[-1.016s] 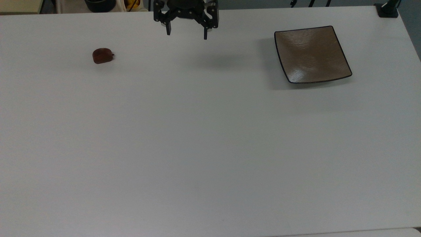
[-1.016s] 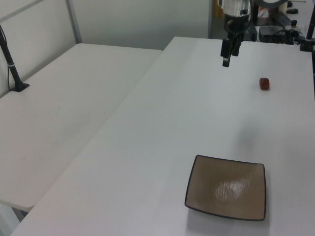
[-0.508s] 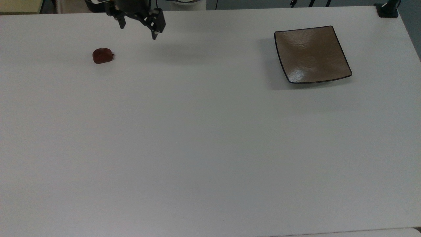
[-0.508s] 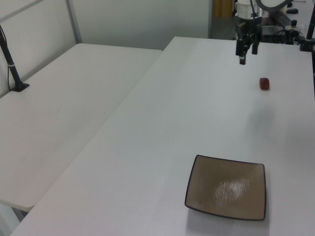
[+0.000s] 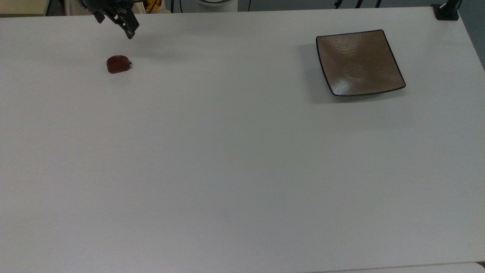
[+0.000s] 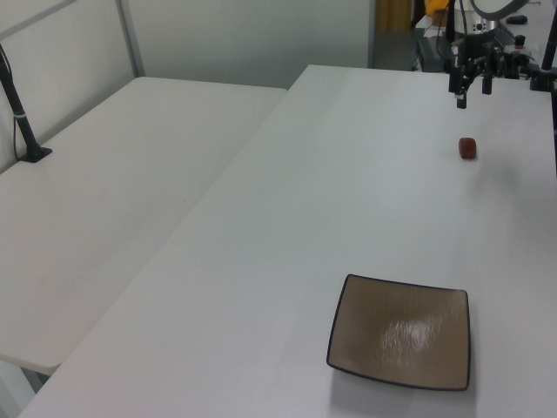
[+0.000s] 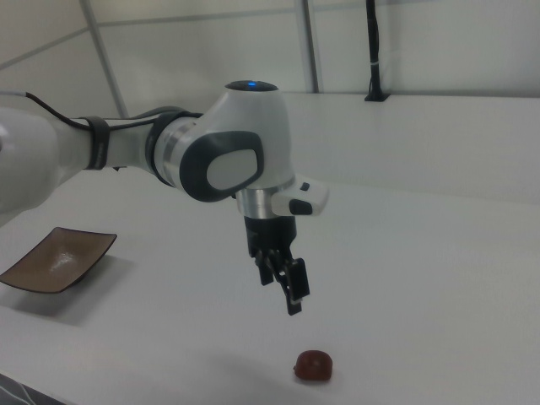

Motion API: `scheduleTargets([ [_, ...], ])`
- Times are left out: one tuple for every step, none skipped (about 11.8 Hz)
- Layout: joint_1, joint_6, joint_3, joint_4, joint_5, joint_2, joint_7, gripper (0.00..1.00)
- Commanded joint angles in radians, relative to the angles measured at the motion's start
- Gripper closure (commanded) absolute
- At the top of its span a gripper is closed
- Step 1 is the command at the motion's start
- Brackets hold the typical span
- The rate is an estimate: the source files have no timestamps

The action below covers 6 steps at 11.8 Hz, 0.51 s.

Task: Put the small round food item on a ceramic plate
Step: 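Move the open gripper over the small dark red food item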

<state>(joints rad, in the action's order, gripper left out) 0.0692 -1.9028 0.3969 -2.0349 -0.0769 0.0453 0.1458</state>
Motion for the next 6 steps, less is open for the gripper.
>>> scheduleTargets([
  [0.007, -0.094, 0.086, -0.059, 0.008, 0.016, 0.064, 0.0],
  [0.007, -0.114, 0.112, -0.079, 0.018, 0.013, 0.149, 0.0],
  [0.007, -0.152, 0.112, -0.094, 0.023, 0.005, 0.237, 0.0],
  [0.009, -0.198, 0.112, -0.122, 0.025, 0.002, 0.333, 0.0],
  [0.009, -0.246, 0.114, -0.149, 0.025, 0.002, 0.38, 0.0],
  [0.009, -0.293, 0.115, -0.175, 0.025, 0.002, 0.42, 0.0],
])
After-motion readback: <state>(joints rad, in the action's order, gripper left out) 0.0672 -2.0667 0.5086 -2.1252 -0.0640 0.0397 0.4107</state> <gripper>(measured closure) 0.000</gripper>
